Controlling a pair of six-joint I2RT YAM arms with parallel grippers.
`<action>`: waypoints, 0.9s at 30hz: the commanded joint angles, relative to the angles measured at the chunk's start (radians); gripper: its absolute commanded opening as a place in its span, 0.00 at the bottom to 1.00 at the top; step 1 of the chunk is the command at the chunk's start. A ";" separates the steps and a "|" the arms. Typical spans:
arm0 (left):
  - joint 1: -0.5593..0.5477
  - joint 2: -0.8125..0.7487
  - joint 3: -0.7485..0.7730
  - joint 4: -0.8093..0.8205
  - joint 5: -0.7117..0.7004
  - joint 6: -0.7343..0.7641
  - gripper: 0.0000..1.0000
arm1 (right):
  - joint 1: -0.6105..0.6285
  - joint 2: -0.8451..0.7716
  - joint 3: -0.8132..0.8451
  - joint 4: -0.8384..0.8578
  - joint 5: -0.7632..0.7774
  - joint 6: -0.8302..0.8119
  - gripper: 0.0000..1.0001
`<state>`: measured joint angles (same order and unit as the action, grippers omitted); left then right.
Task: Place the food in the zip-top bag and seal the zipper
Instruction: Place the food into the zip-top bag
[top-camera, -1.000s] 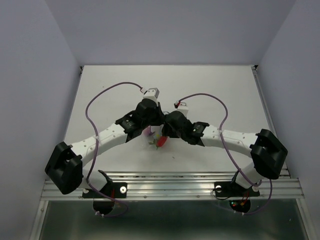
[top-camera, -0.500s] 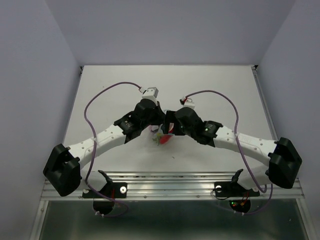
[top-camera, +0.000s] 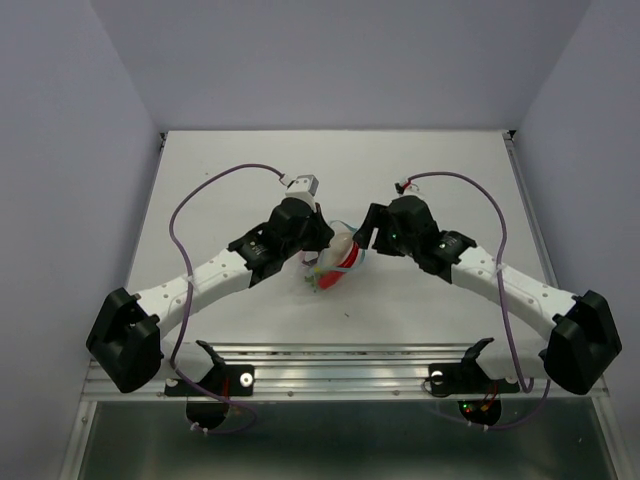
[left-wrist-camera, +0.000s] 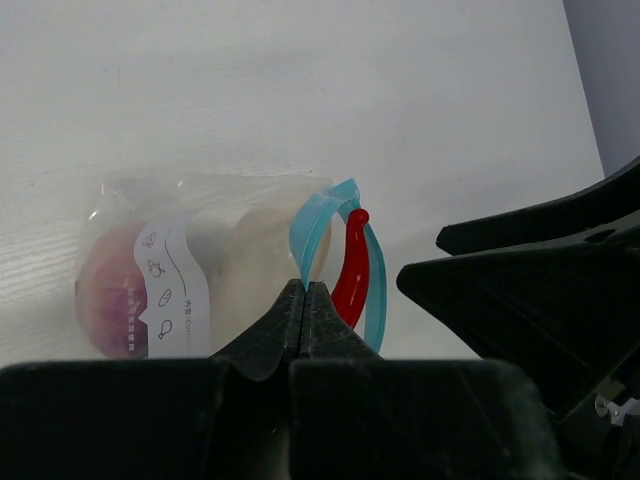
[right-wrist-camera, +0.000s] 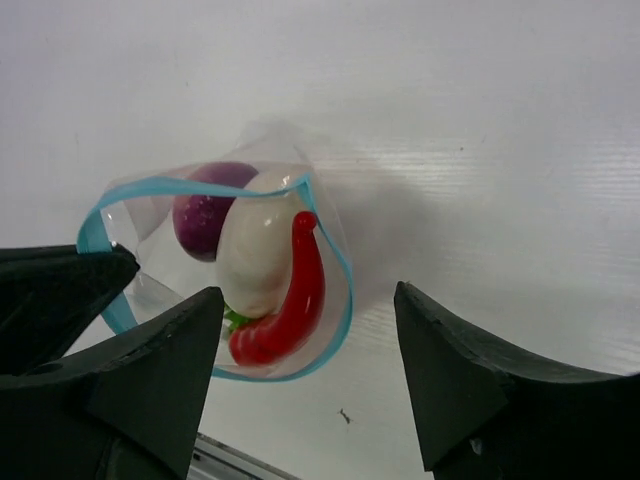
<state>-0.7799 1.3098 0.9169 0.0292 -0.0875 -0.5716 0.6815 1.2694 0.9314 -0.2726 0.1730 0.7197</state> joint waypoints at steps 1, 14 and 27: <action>-0.007 -0.012 0.050 0.029 0.005 0.019 0.00 | -0.010 0.031 -0.017 -0.008 -0.021 -0.028 0.71; -0.007 -0.003 0.050 0.028 0.009 0.024 0.00 | -0.019 0.091 -0.022 -0.010 -0.006 -0.016 0.59; -0.009 0.000 0.062 0.026 0.020 0.027 0.00 | -0.028 0.028 -0.065 -0.007 -0.027 -0.026 0.51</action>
<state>-0.7799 1.3136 0.9211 0.0254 -0.0792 -0.5644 0.6617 1.3071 0.8749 -0.2867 0.1566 0.7101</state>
